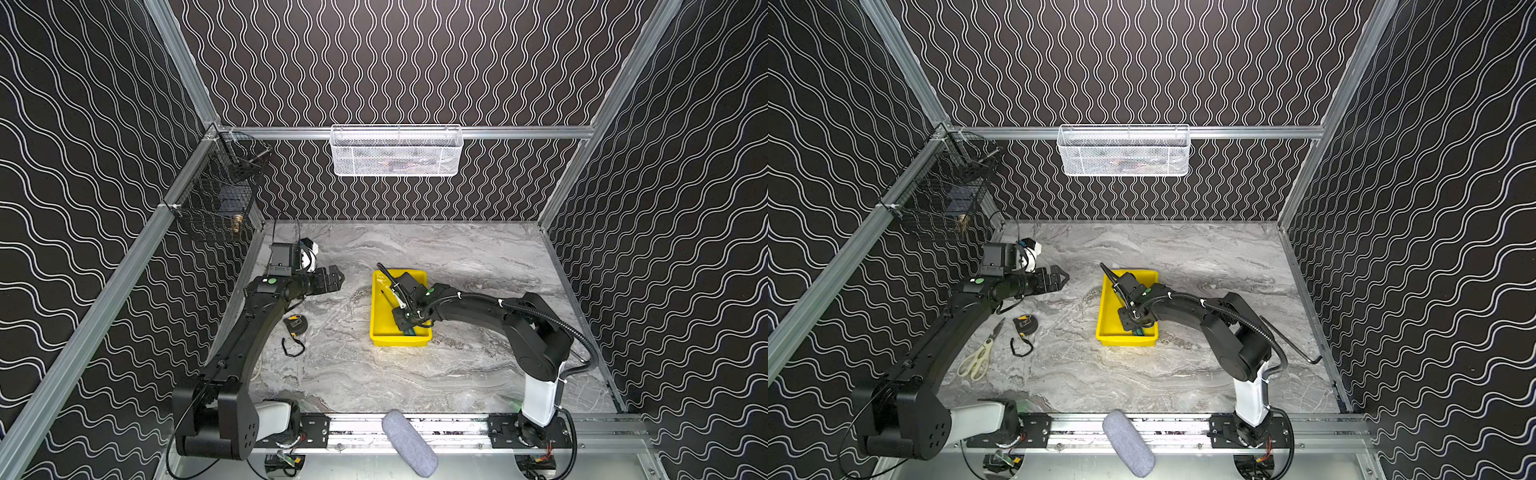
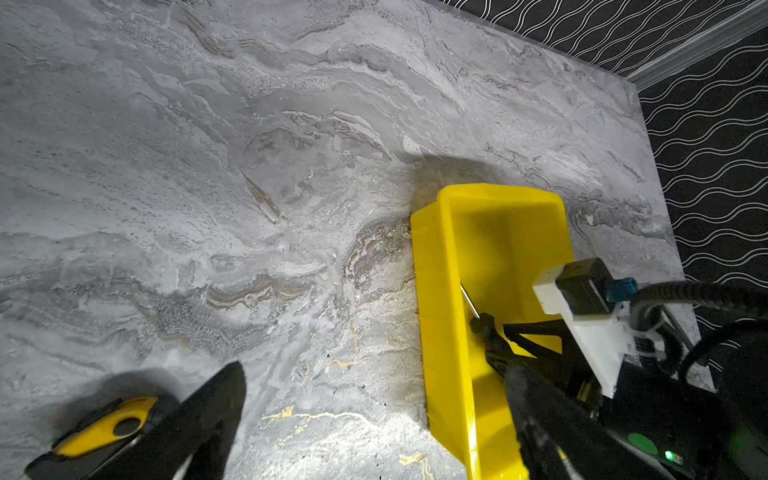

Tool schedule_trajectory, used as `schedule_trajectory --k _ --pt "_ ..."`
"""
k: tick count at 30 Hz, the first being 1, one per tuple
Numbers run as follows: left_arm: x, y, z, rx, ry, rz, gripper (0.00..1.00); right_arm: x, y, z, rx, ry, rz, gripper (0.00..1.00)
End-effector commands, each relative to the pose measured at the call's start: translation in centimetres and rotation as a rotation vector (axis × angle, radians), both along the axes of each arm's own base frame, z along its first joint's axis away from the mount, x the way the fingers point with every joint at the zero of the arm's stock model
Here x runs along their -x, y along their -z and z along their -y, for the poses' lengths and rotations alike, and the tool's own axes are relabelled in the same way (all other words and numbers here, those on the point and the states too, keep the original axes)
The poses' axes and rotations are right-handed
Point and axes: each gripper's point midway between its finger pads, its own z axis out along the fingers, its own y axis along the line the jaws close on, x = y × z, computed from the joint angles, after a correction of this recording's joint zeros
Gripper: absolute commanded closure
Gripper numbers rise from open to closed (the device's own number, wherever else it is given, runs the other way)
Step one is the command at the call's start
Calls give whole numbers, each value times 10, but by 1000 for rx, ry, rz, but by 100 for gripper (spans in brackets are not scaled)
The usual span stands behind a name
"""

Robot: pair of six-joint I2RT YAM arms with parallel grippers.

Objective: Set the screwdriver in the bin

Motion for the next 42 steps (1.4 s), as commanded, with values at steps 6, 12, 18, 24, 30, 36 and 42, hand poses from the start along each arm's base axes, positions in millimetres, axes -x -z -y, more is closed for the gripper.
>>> schedule_trajectory --k 6,12,18,24,30,36,42 --pt "1 -5 -2 -10 3 26 1 -2 -26 -3 -53 16 43 49" --pt "1 -8 -3 -20 1 39 1 -2 -63 -6 -123 7 89 49" --pt "1 -16 -5 -29 -4 76 1 -3 -108 -2 -198 8 170 47" --pt "2 -28 -9 -45 -17 129 1 -9 -150 17 -262 35 241 46" --pt "4 -42 -9 -46 -15 192 1 -19 -175 52 -317 100 285 45" --pt "8 -56 -8 -43 0 263 1 -27 -193 96 -358 177 338 42" --pt "9 -64 -14 -64 -27 295 1 -33 -216 142 -352 261 453 36"
